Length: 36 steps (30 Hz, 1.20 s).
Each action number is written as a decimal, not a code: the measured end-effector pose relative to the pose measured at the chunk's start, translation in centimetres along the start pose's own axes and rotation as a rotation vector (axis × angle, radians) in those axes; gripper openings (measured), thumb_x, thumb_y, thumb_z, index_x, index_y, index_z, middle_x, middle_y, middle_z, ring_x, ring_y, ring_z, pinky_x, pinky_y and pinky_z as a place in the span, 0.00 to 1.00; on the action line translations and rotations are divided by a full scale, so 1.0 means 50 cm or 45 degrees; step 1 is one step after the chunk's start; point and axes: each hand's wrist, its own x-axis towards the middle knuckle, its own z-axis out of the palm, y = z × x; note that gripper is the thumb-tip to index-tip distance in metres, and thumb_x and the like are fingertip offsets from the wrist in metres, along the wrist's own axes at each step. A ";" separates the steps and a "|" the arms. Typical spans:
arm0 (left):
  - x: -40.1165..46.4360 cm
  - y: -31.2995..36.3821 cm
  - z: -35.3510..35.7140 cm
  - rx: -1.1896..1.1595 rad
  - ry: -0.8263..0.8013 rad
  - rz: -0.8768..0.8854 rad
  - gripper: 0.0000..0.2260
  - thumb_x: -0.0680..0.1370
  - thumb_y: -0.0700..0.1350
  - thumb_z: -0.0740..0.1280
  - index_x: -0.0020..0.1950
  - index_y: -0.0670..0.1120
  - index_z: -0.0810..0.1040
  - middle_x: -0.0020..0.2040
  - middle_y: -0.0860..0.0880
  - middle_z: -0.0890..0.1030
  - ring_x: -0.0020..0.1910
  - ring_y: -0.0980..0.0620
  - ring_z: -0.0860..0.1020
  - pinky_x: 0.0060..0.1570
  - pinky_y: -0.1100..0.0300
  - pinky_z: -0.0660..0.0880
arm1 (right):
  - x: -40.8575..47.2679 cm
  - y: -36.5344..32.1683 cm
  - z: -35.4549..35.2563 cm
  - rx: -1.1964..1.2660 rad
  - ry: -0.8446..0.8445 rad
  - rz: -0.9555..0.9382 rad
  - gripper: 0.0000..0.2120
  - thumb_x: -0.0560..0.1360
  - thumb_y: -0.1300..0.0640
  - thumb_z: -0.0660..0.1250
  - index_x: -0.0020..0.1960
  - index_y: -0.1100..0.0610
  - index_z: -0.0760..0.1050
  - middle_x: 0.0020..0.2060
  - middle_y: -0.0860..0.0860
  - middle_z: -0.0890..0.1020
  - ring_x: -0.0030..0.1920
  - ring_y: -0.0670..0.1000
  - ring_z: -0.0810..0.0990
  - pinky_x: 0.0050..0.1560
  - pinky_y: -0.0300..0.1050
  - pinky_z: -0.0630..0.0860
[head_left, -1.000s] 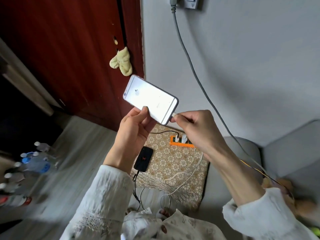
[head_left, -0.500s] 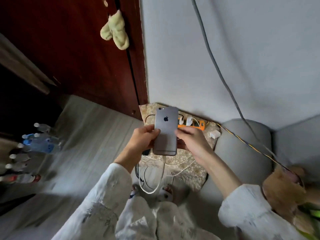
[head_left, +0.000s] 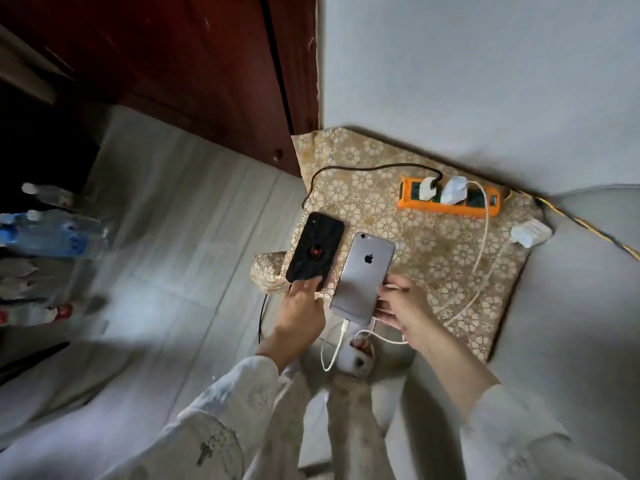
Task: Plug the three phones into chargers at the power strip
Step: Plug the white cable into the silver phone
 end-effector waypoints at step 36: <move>-0.131 -0.093 -0.202 0.205 -0.091 0.085 0.18 0.80 0.43 0.56 0.70 0.44 0.66 0.66 0.41 0.74 0.63 0.41 0.74 0.62 0.50 0.70 | -0.179 -0.019 0.111 -0.265 -0.161 -0.028 0.13 0.78 0.59 0.60 0.58 0.65 0.76 0.47 0.60 0.82 0.39 0.52 0.78 0.45 0.43 0.73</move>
